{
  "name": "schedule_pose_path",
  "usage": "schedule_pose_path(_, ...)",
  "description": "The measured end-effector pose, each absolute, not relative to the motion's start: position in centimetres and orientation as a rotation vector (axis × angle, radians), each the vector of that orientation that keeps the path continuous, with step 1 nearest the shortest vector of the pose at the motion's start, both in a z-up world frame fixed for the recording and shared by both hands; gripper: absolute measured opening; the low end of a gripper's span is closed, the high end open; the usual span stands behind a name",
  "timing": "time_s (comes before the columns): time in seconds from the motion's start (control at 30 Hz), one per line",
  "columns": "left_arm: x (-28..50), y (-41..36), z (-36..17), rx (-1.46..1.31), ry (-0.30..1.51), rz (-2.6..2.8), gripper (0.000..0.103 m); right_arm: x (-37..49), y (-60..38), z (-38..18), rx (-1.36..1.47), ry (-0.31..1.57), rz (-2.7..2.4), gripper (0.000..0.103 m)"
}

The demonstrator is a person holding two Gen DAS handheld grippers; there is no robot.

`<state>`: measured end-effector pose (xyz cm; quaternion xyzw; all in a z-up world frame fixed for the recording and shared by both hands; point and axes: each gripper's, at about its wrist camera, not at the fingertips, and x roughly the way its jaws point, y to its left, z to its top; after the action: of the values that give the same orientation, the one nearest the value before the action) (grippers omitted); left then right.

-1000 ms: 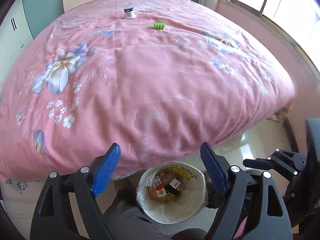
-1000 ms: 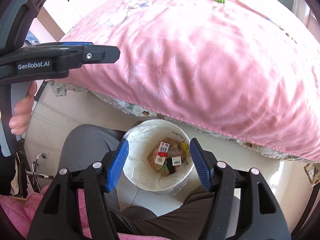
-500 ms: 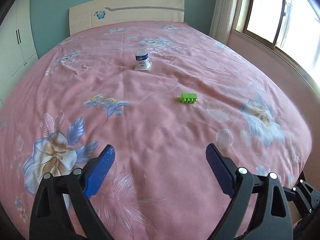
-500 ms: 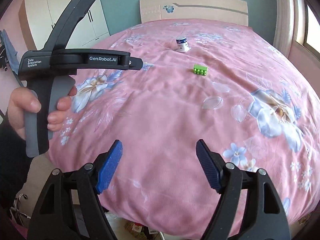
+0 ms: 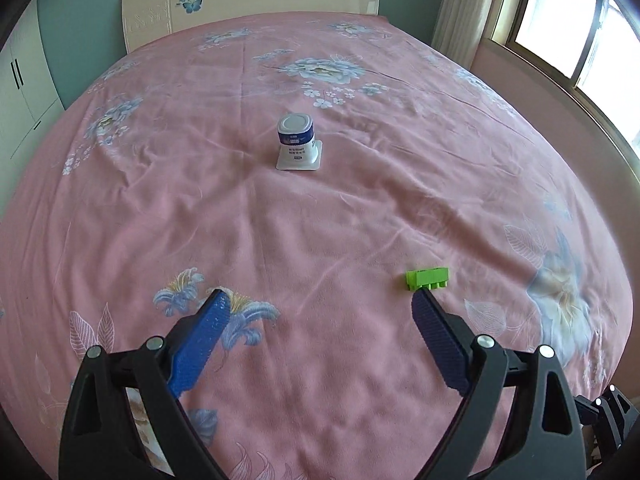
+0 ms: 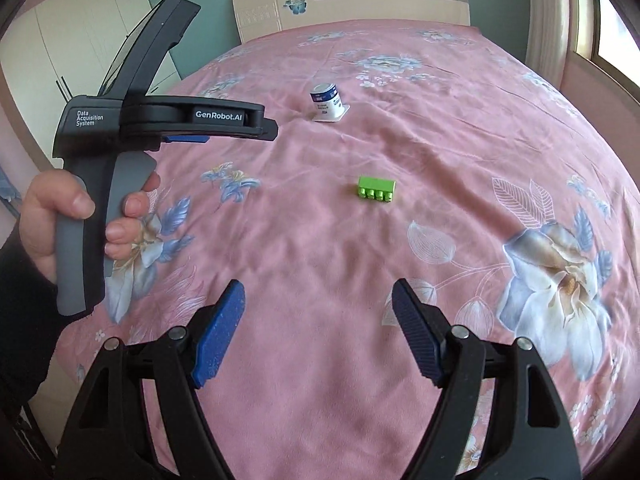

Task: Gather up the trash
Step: 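Raise both open tools over the bed toward the white jar and green brick, then close the left tool on the white jar while the right tool grasps the green brick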

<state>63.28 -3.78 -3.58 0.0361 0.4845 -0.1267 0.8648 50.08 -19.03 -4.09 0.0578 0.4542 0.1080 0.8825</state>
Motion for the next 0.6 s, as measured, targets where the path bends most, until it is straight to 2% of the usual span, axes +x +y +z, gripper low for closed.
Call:
schedule_pose_path(0.23, 69.9, -3.8, -3.7, 0.025, 1.047, -0.266, 0.094, 57.1, -19.3, -5.6, 0.158, 0.991, 0.126, 0.075)
schedule_pose_path(0.6, 77.9, -4.9, -8.4, 0.004, 1.054, -0.261, 0.094, 65.3, -19.6, -11.7, 0.213, 1.091, 0.051, 0.075)
